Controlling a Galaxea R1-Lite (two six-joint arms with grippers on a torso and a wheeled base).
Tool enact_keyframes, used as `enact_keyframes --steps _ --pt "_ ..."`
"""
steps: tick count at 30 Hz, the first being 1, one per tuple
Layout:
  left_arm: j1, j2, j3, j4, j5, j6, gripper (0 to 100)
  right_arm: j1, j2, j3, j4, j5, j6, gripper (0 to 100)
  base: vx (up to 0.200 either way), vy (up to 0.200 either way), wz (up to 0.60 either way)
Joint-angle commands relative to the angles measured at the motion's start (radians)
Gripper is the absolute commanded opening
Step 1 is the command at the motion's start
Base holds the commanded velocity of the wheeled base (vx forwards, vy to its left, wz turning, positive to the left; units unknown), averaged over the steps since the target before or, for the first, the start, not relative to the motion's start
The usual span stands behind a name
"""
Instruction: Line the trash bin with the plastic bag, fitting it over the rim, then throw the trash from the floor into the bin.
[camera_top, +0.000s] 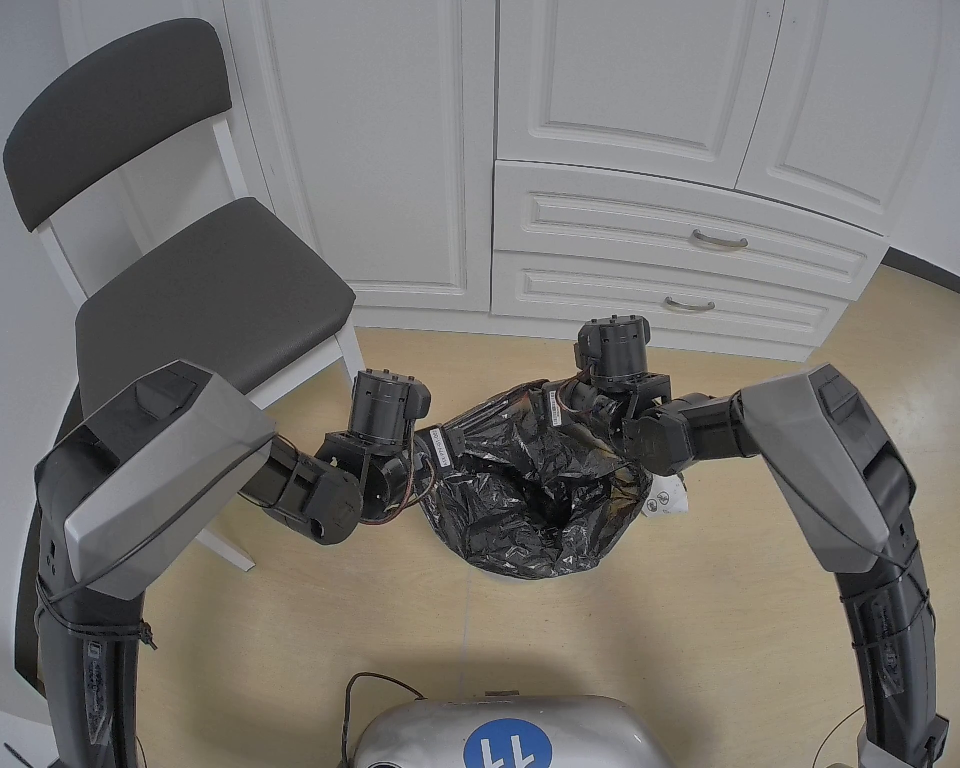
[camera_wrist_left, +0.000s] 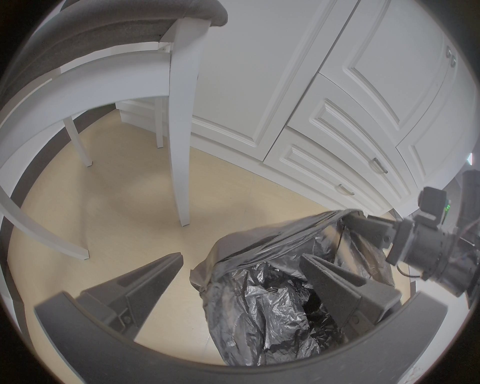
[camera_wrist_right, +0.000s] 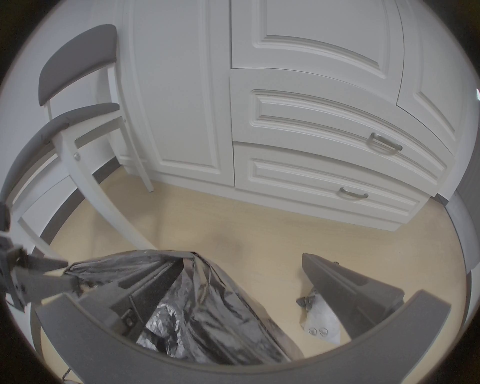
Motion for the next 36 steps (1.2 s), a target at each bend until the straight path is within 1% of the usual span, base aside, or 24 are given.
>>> enact_keyframes --steps 1,4,6,7,8,9,10,11,13,15,19,27,29,32,36 --pt "0.002 -0.109 0.066 0.010 -0.021 0.013 100 0.036 -0.277 0.314 -0.004 -0.019 -0.003 100 0.000 0.000 0.00" --pt "0.002 -0.140 0.095 0.013 -0.070 0.014 100 0.036 -0.342 0.438 -0.006 -0.043 0.004 100 0.000 0.000 0.00" --pt "0.004 -0.135 0.098 0.013 -0.091 0.014 100 0.029 -0.357 0.490 -0.013 -0.074 0.010 100 0.000 0.000 0.00" --pt "0.008 -0.121 0.092 0.011 -0.098 0.014 100 0.020 -0.359 0.532 -0.035 -0.101 0.024 100 0.000 0.000 0.00" --pt "0.010 -0.107 0.088 0.011 -0.098 0.014 100 0.012 -0.356 0.553 -0.055 -0.115 0.040 100 0.000 0.000 0.00" --pt "0.013 -0.083 0.082 0.011 -0.098 0.014 100 0.006 -0.347 0.587 -0.101 -0.127 0.073 100 0.000 0.000 0.00" --pt "0.013 -0.081 0.082 0.011 -0.098 0.014 100 0.004 -0.347 0.591 -0.107 -0.130 0.076 100 0.000 0.000 0.00" --pt "0.014 -0.057 0.072 0.011 -0.096 0.016 100 -0.005 -0.331 0.639 -0.179 -0.134 0.112 100 0.000 0.000 0.00" --pt "0.022 -0.037 0.071 0.017 -0.099 0.023 100 -0.029 -0.307 0.693 -0.263 -0.134 0.119 100 0.000 0.000 0.00" --pt "0.031 -0.031 0.072 0.026 -0.102 0.049 100 -0.042 -0.281 0.716 -0.312 -0.134 0.119 100 0.000 0.000 0.00" --pt "0.037 -0.017 0.079 0.043 -0.104 0.083 100 -0.062 -0.230 0.694 -0.343 -0.134 0.121 100 0.000 0.000 0.00" --pt "0.065 0.043 0.025 0.045 -0.102 0.083 100 -0.086 -0.153 0.628 -0.355 -0.134 0.133 100 0.000 0.000 0.00" --pt "0.071 0.064 0.002 0.043 -0.096 0.080 100 -0.099 -0.109 0.591 -0.409 -0.137 0.161 100 0.000 0.000 0.00" --pt "0.071 0.101 -0.047 0.043 -0.075 0.074 100 -0.112 -0.077 0.562 -0.458 -0.140 0.176 100 0.000 0.000 0.00" --pt "0.077 0.155 -0.124 0.046 -0.015 0.051 100 -0.129 -0.052 0.544 -0.504 -0.140 0.193 100 0.000 0.000 0.00"
